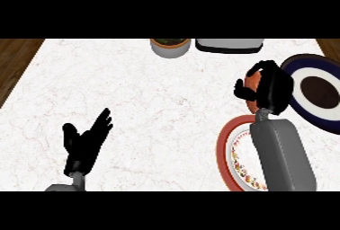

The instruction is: Pick the sweet potato from the plate and place it in the plate

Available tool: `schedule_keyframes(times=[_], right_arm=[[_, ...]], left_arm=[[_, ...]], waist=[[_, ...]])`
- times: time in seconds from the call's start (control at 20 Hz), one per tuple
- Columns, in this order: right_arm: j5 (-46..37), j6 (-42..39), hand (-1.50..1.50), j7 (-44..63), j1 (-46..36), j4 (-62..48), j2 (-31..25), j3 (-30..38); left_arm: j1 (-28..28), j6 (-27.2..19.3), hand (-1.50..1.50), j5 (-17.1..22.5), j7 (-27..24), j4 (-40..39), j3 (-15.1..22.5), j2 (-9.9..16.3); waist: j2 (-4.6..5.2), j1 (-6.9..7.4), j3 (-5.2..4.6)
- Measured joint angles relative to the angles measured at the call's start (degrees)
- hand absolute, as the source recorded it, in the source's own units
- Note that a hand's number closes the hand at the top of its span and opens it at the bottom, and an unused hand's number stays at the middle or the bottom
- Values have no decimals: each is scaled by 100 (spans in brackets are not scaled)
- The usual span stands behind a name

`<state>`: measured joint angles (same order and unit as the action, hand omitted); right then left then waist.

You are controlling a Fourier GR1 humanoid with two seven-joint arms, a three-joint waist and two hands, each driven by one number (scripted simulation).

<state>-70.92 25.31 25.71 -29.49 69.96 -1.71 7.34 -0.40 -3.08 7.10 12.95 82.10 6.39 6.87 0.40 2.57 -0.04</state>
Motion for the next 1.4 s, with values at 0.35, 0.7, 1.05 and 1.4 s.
schedule_keyframes(times=[0.35, 0.7, 1.05, 1.4], right_arm=[[-1048, 1947, 150, 1909, -647, -455, 131, 33], [-1448, 3222, 150, 2548, -880, -947, 130, 336], [-1427, 4120, 150, 2294, -711, -1516, -298, 1031], [-336, 4760, 150, 1775, -737, -2364, -1368, 1285]], left_arm=[[-94, 31, 0, -14, 54, -79, 5, 2], [3, 1, 0, -29, -8, -66, -42, -9], [-78, -103, 0, -87, -73, -203, -75, -128], [-30, -10, 0, -34, 26, -42, -120, -54]], waist=[[22, 58, 0], [10, -60, 6], [1, -165, 8], [13, -122, 18]])
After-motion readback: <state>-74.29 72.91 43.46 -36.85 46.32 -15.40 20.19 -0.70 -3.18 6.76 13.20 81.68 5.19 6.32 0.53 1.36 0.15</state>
